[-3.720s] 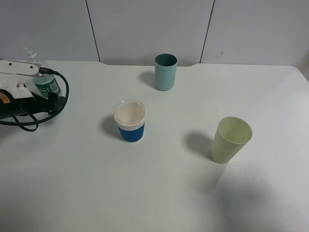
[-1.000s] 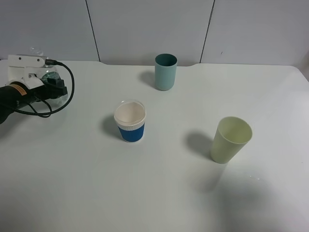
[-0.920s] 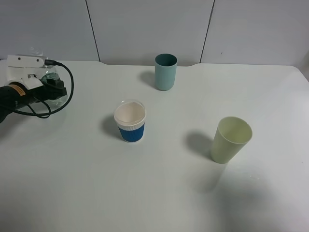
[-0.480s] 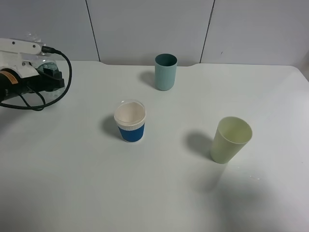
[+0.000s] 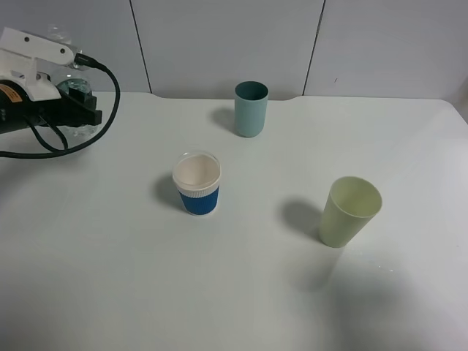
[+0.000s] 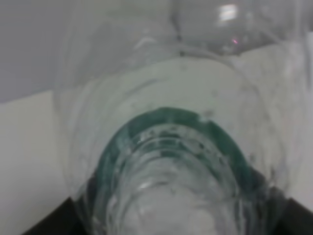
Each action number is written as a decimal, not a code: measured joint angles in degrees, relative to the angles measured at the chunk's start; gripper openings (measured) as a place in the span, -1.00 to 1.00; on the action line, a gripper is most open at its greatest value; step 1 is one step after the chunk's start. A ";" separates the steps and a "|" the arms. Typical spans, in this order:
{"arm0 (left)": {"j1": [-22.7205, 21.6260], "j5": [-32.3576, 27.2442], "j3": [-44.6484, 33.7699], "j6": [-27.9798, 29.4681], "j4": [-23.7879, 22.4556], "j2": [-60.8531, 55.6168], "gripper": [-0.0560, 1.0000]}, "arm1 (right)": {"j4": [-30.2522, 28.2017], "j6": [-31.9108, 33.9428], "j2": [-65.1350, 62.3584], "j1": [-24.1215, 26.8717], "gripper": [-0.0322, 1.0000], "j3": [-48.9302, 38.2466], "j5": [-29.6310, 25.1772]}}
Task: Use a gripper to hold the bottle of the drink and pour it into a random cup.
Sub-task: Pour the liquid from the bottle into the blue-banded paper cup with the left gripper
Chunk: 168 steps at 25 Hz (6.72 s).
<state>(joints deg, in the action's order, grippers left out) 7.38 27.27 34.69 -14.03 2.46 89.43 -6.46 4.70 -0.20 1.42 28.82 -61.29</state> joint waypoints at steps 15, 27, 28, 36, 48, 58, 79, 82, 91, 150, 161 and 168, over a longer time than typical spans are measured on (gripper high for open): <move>17.46 -3.37 -0.05 -50.19 36.72 -6.29 0.06 | 0.00 0.00 0.00 0.00 0.29 0.00 0.00; 29.65 0.54 -0.05 -83.96 62.14 -6.40 0.06 | 0.00 0.00 0.00 0.00 0.29 0.00 0.00; 30.49 1.29 -0.05 -86.49 64.39 -6.40 0.06 | 0.00 0.00 0.00 0.00 0.29 0.00 0.00; 35.09 7.67 -0.05 -101.51 76.74 -6.47 0.06 | 0.00 0.00 0.00 0.00 0.29 0.00 0.00; 35.20 20.53 -0.05 -104.44 80.77 -6.41 0.06 | 0.00 0.00 0.00 0.00 0.29 0.00 0.00; 37.17 21.46 -0.05 -112.07 80.67 -3.82 0.07 | 0.00 0.00 0.00 0.00 0.29 0.00 0.00; 40.69 21.79 -0.05 -119.00 82.68 -0.22 0.06 | 0.00 0.00 0.00 0.00 0.29 0.00 0.00; 40.69 21.79 -0.05 -120.54 84.55 -0.22 0.06 | 0.00 0.00 0.00 0.00 0.29 0.00 0.00; 40.69 21.90 -0.05 -123.71 90.83 -0.22 0.06 | 0.00 0.00 0.00 0.00 0.29 0.00 0.00; 40.69 28.45 5.01 -132.56 82.77 4.29 0.07 | 0.00 0.00 0.00 0.00 0.29 0.00 0.00; 40.69 28.51 5.01 -132.75 81.57 4.29 0.07 | 0.00 0.00 0.00 0.00 0.29 0.00 0.00; 40.69 29.32 5.01 -134.09 81.53 4.29 0.07 | 0.00 0.00 0.00 0.00 0.29 0.00 0.00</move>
<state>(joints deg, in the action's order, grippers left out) 48.06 56.59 39.69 -148.12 83.99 93.72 -6.46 4.70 -0.20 1.42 28.82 -61.29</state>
